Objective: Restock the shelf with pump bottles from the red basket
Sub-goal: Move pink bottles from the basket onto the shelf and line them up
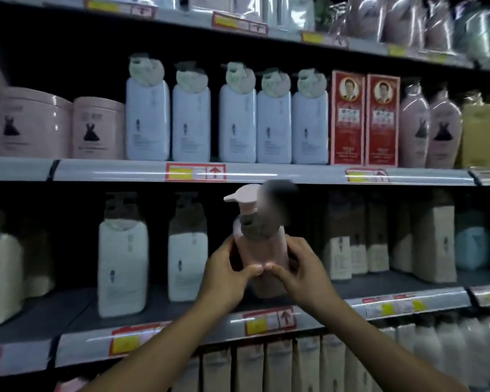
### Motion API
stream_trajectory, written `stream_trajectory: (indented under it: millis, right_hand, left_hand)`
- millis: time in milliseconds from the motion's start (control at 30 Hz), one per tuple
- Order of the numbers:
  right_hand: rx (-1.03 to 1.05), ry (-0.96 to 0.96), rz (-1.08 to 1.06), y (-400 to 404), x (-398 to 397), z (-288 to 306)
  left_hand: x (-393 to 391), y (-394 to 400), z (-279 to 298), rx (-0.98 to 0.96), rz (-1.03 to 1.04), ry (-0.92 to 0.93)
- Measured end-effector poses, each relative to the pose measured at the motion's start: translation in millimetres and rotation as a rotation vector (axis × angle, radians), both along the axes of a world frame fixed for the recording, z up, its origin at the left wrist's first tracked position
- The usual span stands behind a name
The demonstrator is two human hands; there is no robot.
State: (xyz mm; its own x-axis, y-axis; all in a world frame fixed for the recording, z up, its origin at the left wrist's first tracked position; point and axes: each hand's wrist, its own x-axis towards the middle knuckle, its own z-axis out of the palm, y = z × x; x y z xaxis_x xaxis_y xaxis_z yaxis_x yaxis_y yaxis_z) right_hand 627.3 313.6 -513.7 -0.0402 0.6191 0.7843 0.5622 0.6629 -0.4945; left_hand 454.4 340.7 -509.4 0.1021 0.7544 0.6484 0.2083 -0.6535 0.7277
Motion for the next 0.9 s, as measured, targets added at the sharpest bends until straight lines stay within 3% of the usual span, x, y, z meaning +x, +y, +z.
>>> stream_trajectory:
  millis: [133,233,333,433,533,667,900]
  right_hand:
    - [-0.1,-0.065,-0.056,40.1,27.8,-8.6]
    - [-0.175,-0.009,-0.107,60.6,40.3,-7.9]
    - [-0.268,0.078,-0.09,68.1,51.4,-18.1]
    - [-0.379,0.025,-0.168,73.1,56.1,-37.8]
    - [-0.389,0.037,-0.324,83.3,55.8,-49.2]
    - [-0.399,0.078,-0.382,96.6,60.9,-50.5]
    - [-0.427,-0.022,-0.419,115.4,70.7,-41.6]
  left_hand:
    - [25.7,32.9,-9.7,-0.037,0.005,-0.015]
    - [39.7,53.1,-12.9,-0.092,0.029,-0.008]
    - [49.0,61.0,-28.4,-0.179,0.043,0.09]
    - [55.4,61.4,-46.7,-0.183,0.164,0.159]
    - [66.3,61.6,-51.8,-0.174,0.268,0.18]
    - [80.7,67.2,-38.3,-0.23,0.307,0.275]
    - [100.6,78.0,-31.3,-0.259,0.398,0.312]
